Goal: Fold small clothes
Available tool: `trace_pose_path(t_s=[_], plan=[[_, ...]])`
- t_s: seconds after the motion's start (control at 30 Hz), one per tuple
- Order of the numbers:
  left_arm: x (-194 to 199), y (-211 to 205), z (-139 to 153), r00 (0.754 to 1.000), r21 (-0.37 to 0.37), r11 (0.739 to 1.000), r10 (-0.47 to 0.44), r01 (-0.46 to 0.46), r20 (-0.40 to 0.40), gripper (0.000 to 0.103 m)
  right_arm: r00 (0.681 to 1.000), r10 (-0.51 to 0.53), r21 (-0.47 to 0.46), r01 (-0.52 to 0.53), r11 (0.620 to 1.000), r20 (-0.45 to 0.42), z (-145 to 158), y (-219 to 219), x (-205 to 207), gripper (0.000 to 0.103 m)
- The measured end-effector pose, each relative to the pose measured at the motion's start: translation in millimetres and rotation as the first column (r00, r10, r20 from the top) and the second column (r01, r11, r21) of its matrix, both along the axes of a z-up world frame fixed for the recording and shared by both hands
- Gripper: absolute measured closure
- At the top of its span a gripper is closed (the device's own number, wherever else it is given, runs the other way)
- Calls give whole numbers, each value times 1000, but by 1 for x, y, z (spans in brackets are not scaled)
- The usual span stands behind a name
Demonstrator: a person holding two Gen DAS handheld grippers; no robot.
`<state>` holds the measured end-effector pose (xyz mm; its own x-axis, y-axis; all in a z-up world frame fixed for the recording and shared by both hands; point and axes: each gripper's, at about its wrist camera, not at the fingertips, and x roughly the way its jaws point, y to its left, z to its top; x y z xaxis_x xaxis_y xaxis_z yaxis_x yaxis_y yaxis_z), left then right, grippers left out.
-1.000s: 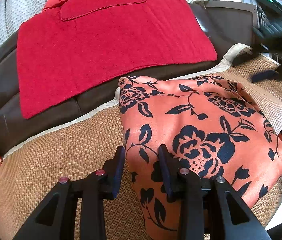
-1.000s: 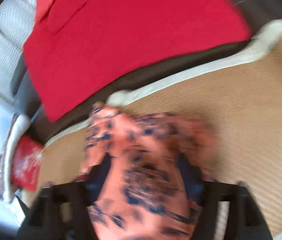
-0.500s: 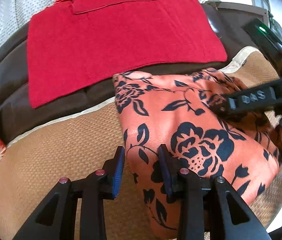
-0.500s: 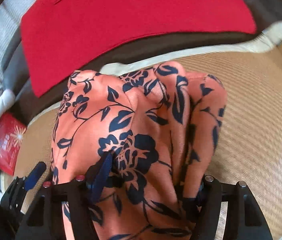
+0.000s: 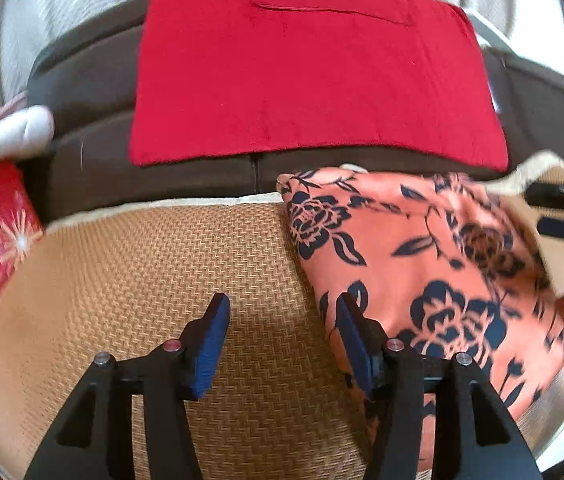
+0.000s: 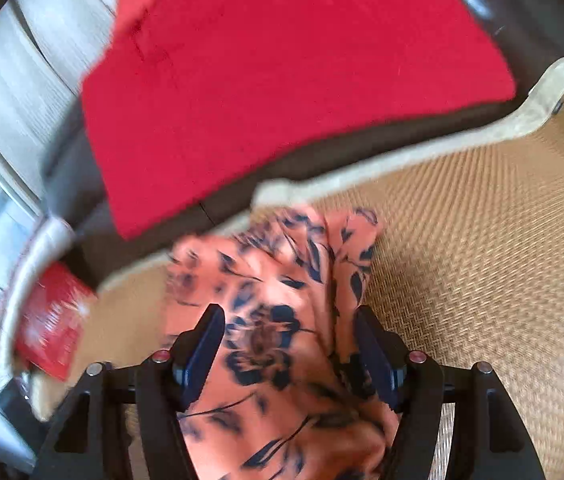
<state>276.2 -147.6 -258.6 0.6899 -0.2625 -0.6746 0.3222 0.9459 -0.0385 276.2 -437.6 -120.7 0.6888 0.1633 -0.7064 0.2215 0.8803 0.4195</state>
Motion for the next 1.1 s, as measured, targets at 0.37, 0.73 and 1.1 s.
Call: trace_pose_path(t_s=[0.37, 0.73, 1.1], plan=[[-23, -50, -13, 991, 171, 981, -110, 95, 80, 44, 983, 55, 113, -36, 993, -173, -49, 21, -24, 86], [5, -54, 3, 994, 107, 993, -49, 39, 94, 40, 990, 3, 238, 31, 971, -140, -35, -18, 66, 80], [19, -47, 4, 1000, 80, 996, -27, 27, -2, 36, 996, -28, 284, 52, 957, -88, -18, -53, 14, 80]])
